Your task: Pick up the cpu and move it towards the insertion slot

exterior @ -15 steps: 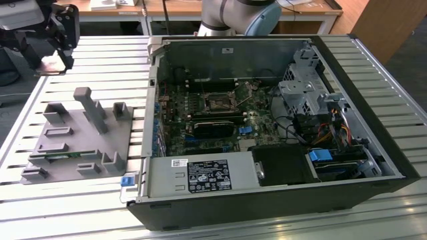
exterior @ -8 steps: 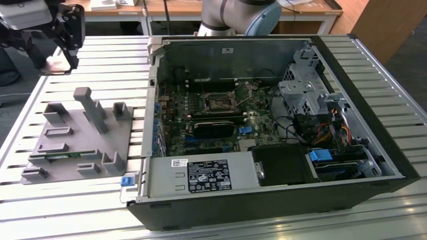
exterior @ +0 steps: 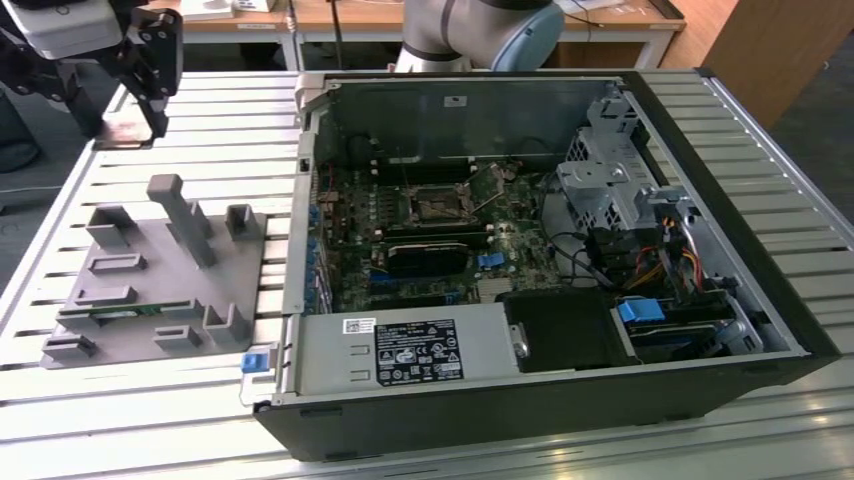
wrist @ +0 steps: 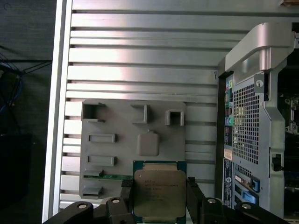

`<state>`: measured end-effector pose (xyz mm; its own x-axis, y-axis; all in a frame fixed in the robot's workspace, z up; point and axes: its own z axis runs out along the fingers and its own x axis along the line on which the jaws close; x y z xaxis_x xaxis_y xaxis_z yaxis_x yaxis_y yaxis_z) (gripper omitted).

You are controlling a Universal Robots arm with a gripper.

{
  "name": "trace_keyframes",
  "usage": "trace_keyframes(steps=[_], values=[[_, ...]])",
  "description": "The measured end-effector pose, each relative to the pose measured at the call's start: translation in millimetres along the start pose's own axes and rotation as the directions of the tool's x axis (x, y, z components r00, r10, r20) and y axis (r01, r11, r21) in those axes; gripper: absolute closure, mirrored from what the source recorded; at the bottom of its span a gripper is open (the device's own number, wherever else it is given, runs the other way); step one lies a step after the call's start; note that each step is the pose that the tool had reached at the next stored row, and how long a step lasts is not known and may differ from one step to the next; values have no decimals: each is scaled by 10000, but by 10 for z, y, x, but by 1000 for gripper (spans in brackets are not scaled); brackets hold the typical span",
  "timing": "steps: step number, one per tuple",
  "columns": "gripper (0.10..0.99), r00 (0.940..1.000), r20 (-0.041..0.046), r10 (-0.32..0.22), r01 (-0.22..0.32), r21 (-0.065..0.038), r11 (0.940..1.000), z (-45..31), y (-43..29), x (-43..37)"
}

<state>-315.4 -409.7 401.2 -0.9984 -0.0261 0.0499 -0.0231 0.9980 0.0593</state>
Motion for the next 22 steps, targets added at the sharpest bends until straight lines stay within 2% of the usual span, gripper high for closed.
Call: trace_keyframes(steps=[9,22], values=[[545,10000,-44,3,-3,-1,10000,-12,-2,-120],[545,9999,-133,8,-8,-4,10000,-30,-8,-364]])
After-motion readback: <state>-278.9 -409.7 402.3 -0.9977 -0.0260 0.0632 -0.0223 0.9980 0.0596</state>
